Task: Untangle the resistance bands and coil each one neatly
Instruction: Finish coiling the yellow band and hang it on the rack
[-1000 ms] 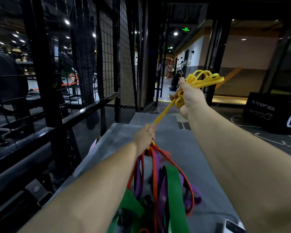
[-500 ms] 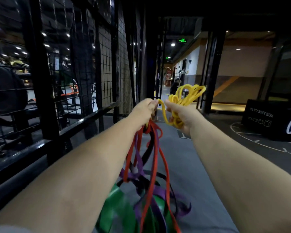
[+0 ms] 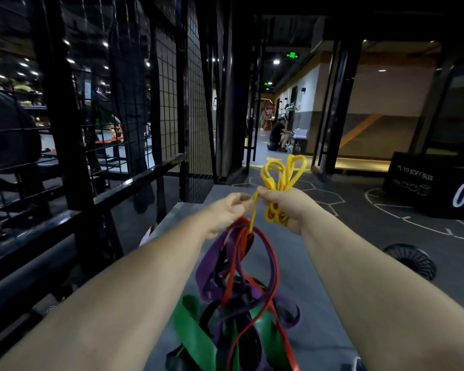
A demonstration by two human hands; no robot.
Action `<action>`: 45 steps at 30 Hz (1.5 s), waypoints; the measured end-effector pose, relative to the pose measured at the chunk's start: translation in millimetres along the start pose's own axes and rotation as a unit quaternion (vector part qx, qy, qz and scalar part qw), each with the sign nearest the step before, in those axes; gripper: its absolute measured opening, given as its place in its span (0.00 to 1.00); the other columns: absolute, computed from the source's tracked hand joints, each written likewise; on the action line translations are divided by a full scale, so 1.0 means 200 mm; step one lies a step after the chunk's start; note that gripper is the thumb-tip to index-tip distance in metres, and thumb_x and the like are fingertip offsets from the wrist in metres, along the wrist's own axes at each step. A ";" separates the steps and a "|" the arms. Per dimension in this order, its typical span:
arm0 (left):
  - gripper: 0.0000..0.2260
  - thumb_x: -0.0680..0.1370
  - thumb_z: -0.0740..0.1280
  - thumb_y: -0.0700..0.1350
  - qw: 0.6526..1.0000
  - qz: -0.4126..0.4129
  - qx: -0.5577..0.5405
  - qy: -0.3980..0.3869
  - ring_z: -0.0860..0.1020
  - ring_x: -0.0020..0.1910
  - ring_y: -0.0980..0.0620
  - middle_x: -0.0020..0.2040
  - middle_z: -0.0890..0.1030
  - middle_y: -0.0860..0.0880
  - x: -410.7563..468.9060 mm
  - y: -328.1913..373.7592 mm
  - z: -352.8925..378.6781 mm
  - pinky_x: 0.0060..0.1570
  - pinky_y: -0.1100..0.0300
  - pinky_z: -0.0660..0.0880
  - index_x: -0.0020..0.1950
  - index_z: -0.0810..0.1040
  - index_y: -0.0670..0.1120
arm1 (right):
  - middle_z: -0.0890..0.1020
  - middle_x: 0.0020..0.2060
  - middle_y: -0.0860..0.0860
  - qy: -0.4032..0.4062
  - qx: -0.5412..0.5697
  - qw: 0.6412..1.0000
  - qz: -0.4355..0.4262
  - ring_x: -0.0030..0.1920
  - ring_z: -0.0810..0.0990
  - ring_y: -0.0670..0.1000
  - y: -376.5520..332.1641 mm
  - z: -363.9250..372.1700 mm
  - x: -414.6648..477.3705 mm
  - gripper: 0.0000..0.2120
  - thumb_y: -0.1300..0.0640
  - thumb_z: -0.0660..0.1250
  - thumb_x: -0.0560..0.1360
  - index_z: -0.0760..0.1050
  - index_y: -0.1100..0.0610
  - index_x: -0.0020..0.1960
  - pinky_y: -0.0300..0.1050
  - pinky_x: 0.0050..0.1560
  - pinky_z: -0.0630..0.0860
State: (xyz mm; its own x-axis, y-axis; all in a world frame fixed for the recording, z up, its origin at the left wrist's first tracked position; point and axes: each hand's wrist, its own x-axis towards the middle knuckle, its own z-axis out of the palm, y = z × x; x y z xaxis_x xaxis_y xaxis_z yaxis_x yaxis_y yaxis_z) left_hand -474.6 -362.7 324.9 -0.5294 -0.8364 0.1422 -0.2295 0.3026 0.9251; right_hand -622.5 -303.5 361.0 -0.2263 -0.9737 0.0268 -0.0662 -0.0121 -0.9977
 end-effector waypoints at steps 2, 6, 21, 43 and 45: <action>0.21 0.78 0.68 0.48 0.997 -0.011 0.063 -0.050 0.72 0.59 0.54 0.60 0.74 0.50 -0.05 -0.05 0.02 0.59 0.62 0.68 0.68 0.66 0.48 | 0.76 0.29 0.47 0.011 0.026 1.000 0.001 0.33 0.73 0.46 0.01 0.01 -0.01 0.08 0.53 0.71 0.76 0.77 0.54 0.40 0.41 0.35 0.68; 0.28 0.71 0.76 0.47 0.978 -0.041 0.197 -0.047 0.75 0.54 0.53 0.55 0.77 0.51 -0.07 -0.12 0.03 0.51 0.63 0.70 0.67 0.67 0.47 | 0.75 0.31 0.49 0.025 0.060 0.998 -0.005 0.38 0.78 0.49 0.01 0.01 -0.01 0.11 0.52 0.71 0.76 0.73 0.54 0.38 0.46 0.39 0.71; 0.24 0.66 0.79 0.48 0.951 0.108 0.274 0.098 0.78 0.49 0.51 0.54 0.79 0.48 0.09 0.39 -0.27 0.48 0.58 0.74 0.55 0.69 0.51 | 0.75 0.33 0.53 0.204 0.096 0.974 -0.036 0.29 0.73 0.49 -0.05 -0.11 0.01 0.15 0.50 0.78 0.68 0.77 0.57 0.44 0.45 0.34 0.72; 0.24 0.68 0.77 0.36 0.967 -0.118 0.176 -0.142 0.80 0.55 0.43 0.58 0.77 0.40 0.02 0.17 -0.27 0.57 0.45 0.77 0.60 0.71 0.44 | 0.79 0.28 0.54 0.203 -0.157 0.966 -0.029 0.28 0.76 0.54 0.15 -0.10 0.00 0.14 0.46 0.74 0.70 0.75 0.54 0.33 0.49 0.35 0.75; 0.23 0.69 0.75 0.35 0.970 -0.098 0.190 -0.116 0.80 0.52 0.45 0.56 0.78 0.41 0.01 0.17 -0.27 0.57 0.48 0.78 0.60 0.72 0.44 | 0.78 0.26 0.53 0.174 -0.187 0.967 -0.017 0.26 0.74 0.53 0.22 -0.09 -0.01 0.14 0.48 0.73 0.70 0.74 0.54 0.33 0.44 0.30 0.71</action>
State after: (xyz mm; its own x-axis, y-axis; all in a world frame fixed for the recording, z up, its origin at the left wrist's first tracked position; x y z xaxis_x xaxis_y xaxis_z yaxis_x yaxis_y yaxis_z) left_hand -439.0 -378.5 375.3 -0.6046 -0.7827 -0.1479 -0.6056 0.3310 0.7237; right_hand -642.3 -298.3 318.7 -0.5273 -0.8375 0.1433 -0.4105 0.1034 -0.9060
